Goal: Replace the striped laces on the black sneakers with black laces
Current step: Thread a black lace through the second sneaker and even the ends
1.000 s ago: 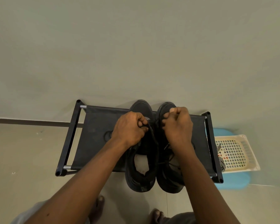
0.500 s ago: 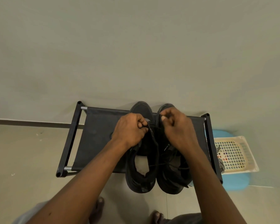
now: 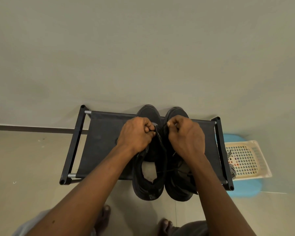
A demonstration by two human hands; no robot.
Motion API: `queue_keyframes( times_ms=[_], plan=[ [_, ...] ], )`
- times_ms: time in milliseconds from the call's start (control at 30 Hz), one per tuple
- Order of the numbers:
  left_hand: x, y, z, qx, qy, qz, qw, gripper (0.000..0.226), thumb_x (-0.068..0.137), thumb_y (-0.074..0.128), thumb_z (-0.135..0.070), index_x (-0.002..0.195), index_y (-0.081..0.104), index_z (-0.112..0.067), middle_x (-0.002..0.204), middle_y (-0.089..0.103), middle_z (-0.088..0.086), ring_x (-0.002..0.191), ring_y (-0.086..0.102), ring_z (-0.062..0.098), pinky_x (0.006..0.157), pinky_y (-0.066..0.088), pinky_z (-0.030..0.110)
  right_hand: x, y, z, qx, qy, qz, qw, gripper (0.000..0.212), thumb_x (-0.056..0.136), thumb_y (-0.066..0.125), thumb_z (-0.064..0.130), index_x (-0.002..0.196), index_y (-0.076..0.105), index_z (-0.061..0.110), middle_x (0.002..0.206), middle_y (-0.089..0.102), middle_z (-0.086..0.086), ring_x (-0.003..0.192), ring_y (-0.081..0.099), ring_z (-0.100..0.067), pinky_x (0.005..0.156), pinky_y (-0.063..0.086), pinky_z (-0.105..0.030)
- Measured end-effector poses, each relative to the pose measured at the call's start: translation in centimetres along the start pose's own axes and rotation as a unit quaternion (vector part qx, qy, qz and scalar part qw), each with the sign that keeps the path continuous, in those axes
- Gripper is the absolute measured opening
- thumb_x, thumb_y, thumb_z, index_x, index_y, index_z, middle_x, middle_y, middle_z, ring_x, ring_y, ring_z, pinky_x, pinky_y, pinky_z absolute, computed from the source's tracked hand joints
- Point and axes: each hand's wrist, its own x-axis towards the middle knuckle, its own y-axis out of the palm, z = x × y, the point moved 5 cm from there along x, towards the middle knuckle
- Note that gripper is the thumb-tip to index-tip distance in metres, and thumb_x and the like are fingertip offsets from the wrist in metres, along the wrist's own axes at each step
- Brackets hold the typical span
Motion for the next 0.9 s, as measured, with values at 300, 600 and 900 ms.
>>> queue_keyframes(
  times_ms=[300,600,900],
  plan=[
    [0.0,0.0,0.3,0.002,-0.005,0.002,1.000,0.022,0.084,0.084,-0.025,0.083,0.066,-0.036,0.075,0.065,-0.014,0.071,0.060,-0.001,0.070,0.050,0.024,1.2,-1.3,-2.9,0.523,0.182,-0.146,0.820,0.014,0.104,0.057,0.019,0.094,0.064,0.012,0.071,0.063,-0.005,0.078,0.069,-0.017,0.091,0.060,-0.044],
    [0.1,0.0,0.7,0.008,-0.006,0.001,1.000,0.019,0.084,0.084,-0.025,0.084,0.067,-0.034,0.075,0.064,-0.014,0.070,0.059,-0.003,0.070,0.048,0.023,0.9,-1.2,-2.0,0.563,0.215,-0.025,0.798,0.023,0.098,0.053,0.019,0.075,0.053,0.017,0.058,0.043,0.006,0.048,0.035,-0.011,0.040,0.032,-0.023],
    [0.1,0.1,0.5,0.013,-0.008,0.003,1.000,0.022,0.084,0.084,-0.024,0.084,0.065,-0.036,0.075,0.064,-0.014,0.070,0.059,-0.003,0.066,0.047,0.023,-0.9,2.1,0.6,-0.036,-0.002,0.140,0.990,0.022,0.093,0.066,0.027,0.113,0.073,0.030,0.110,0.072,0.005,0.098,0.068,-0.019,0.080,0.056,-0.033]
  ],
)
